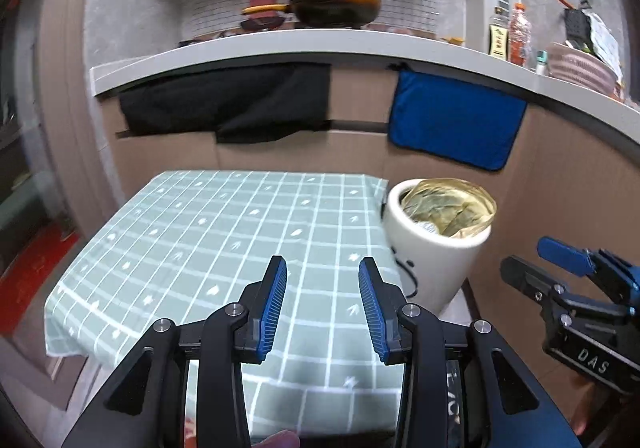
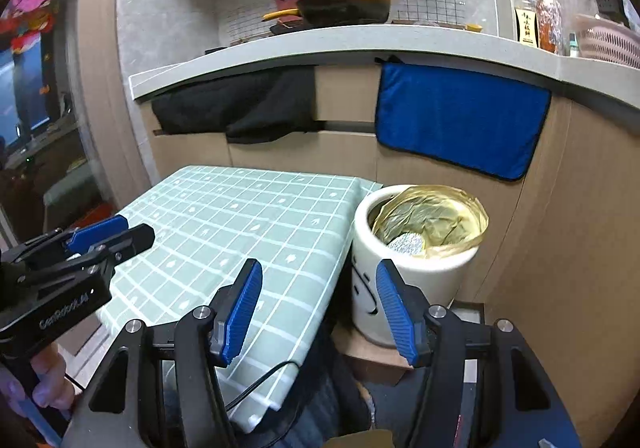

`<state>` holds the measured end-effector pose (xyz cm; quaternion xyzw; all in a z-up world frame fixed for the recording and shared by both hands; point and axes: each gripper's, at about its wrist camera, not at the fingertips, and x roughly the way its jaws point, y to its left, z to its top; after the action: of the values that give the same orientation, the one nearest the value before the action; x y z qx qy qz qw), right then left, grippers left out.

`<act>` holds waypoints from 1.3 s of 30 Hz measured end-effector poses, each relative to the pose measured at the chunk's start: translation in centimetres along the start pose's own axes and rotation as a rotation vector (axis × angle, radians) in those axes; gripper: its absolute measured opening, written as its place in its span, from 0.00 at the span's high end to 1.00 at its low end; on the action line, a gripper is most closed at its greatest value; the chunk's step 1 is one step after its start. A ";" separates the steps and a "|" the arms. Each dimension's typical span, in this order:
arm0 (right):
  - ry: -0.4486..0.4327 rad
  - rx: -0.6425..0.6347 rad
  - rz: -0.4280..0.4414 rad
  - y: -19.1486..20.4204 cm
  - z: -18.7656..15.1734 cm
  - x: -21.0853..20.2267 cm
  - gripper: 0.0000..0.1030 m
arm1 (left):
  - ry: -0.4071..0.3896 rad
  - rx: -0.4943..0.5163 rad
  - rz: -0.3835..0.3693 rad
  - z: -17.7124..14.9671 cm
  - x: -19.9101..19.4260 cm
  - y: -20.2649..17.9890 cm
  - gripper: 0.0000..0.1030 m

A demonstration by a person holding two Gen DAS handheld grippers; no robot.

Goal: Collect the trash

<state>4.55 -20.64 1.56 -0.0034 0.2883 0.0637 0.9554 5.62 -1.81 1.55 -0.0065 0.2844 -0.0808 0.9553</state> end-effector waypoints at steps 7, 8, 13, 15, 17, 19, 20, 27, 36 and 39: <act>-0.015 0.044 0.041 2.2 -1.5 -1.7 0.45 | -0.083 -0.021 0.077 -1.2 -3.4 2.8 0.62; -0.020 0.040 0.035 2.6 -1.5 -1.9 0.45 | -0.090 -0.032 0.082 -1.3 -3.8 3.3 0.62; -0.044 -0.011 0.018 4.6 -1.4 -3.2 0.45 | -0.108 -0.055 0.085 -1.9 -5.1 4.8 0.62; -0.044 -0.023 0.016 5.3 -1.4 -3.3 0.45 | -0.110 -0.056 0.080 -2.0 -5.4 5.0 0.62; -0.040 -0.028 0.021 5.5 -1.4 -3.3 0.45 | -0.113 -0.053 0.075 -2.1 -5.6 5.1 0.62; -0.037 -0.036 0.011 5.9 -1.4 -3.4 0.45 | -0.116 -0.051 0.068 -2.3 -5.7 5.2 0.62; -0.039 -0.039 0.008 5.9 -1.4 -3.4 0.45 | -0.117 -0.053 0.066 -2.3 -5.8 5.2 0.62; -0.048 -0.038 0.005 6.0 -1.2 -3.6 0.45 | -0.113 -0.053 0.052 -2.2 -5.7 5.2 0.62; -0.042 -0.019 0.013 5.4 -1.3 -3.6 0.45 | -0.105 -0.040 0.045 -2.3 -5.6 5.0 0.62; -0.048 -0.015 0.013 5.3 -1.2 -3.8 0.45 | -0.102 -0.042 0.042 -2.3 -5.6 4.9 0.62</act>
<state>0.10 -15.93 2.80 -0.0075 0.2649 0.0720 0.9616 0.49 4.02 2.31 -0.0248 0.2371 -0.0544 0.9696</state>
